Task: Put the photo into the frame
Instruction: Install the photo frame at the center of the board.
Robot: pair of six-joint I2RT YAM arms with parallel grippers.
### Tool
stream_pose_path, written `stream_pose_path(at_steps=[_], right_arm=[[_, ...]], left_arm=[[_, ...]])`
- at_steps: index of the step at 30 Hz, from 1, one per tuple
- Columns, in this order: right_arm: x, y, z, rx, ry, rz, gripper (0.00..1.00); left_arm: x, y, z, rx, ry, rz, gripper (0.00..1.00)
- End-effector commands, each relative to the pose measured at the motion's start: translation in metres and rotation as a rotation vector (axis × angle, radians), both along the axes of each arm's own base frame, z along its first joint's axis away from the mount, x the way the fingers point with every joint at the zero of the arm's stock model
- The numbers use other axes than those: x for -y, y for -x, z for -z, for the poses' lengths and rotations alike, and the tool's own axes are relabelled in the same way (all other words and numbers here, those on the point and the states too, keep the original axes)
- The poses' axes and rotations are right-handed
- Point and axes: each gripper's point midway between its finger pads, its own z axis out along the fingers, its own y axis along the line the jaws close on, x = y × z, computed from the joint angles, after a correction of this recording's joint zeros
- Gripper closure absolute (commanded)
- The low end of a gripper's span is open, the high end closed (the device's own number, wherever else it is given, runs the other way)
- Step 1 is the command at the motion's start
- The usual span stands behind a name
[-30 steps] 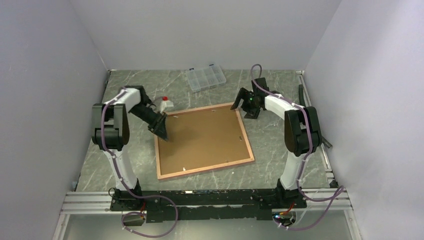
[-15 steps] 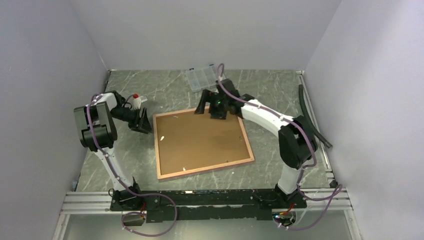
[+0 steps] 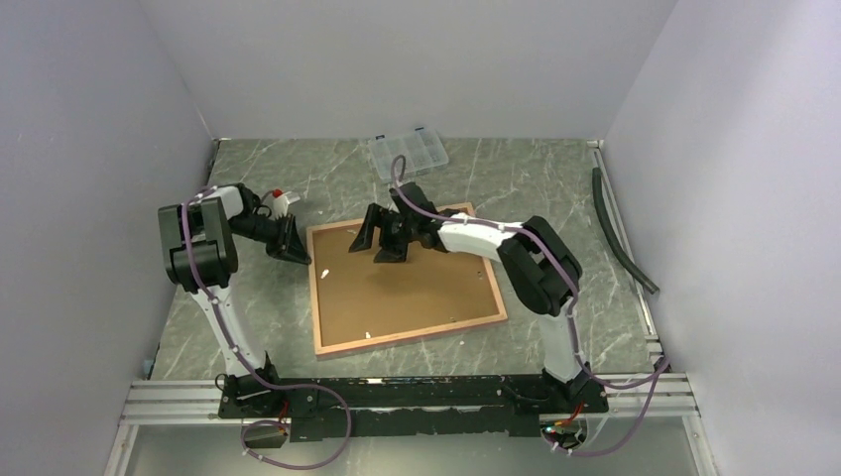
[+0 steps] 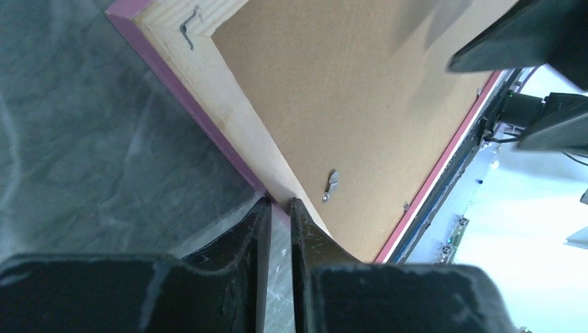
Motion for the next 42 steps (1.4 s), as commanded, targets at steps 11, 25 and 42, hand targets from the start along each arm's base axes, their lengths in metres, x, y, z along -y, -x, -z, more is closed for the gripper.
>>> stream_pose_path(at_steps=[11,25,42], right_arm=[[-0.029,0.018,0.002,-0.050,-0.076,-0.066,0.23],[-0.048,0.036,0.019,-0.127,-0.062,-0.153,0.27],[-0.060,0.035,0.028,-0.158,-0.065,-0.171,0.29]], left_arm=[[0.063,0.010,0.010,-0.020,0.036,0.113,0.86],[0.065,0.006,0.011,-0.011,0.019,0.099,0.88],[0.064,0.005,0.009,0.003,0.014,0.101,0.90]])
